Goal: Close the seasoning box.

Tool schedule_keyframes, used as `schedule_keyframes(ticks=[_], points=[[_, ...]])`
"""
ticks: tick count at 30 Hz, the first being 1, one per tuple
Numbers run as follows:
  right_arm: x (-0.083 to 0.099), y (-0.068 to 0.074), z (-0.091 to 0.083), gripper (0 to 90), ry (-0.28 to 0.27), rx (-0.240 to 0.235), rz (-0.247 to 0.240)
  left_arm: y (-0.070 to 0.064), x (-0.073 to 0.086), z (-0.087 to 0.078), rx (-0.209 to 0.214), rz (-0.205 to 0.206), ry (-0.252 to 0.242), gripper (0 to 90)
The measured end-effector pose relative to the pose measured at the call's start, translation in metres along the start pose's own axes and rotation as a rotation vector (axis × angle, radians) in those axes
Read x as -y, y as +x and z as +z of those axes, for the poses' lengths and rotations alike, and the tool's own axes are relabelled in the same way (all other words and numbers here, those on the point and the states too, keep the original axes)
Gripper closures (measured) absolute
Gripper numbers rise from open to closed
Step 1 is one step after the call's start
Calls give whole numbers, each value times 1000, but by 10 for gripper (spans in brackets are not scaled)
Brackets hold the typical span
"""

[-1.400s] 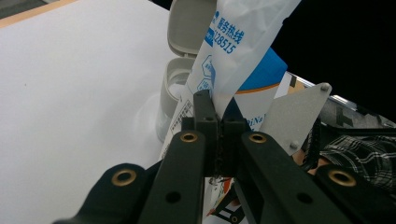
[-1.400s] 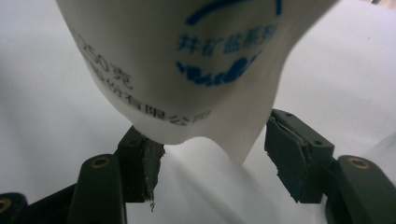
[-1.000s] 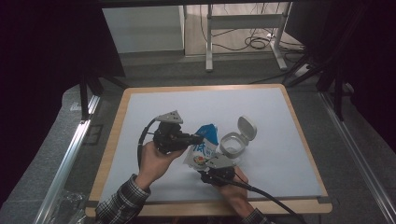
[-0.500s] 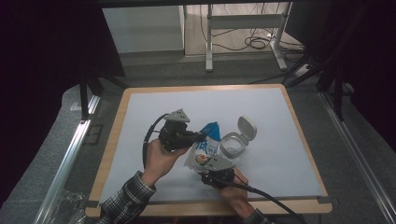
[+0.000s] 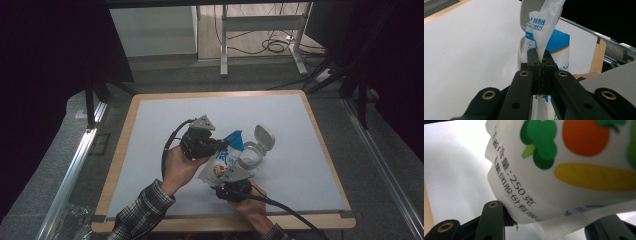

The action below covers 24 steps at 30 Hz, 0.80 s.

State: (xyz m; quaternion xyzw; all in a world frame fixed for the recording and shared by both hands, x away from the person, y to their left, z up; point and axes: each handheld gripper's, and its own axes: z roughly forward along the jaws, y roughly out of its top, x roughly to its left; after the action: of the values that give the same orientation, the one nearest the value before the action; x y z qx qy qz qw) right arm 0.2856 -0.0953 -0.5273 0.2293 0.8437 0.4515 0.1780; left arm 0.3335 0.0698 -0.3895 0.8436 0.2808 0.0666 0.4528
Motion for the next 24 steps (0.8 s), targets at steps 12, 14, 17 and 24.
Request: schedule_keyframes(ticks=[12,14,17,24], points=[[-1,-3,-2,523,7,-59,58,-2,-6,11,11,23,8,884],[-1,-4,-2,523,12,-66,65,-3,-8,13,11,24,9,884],[-1,-5,-3,523,12,-70,66,-3,-11,16,14,33,18,884],[-2,-7,-4,523,19,-96,77,-4,-16,24,21,40,31,885]])
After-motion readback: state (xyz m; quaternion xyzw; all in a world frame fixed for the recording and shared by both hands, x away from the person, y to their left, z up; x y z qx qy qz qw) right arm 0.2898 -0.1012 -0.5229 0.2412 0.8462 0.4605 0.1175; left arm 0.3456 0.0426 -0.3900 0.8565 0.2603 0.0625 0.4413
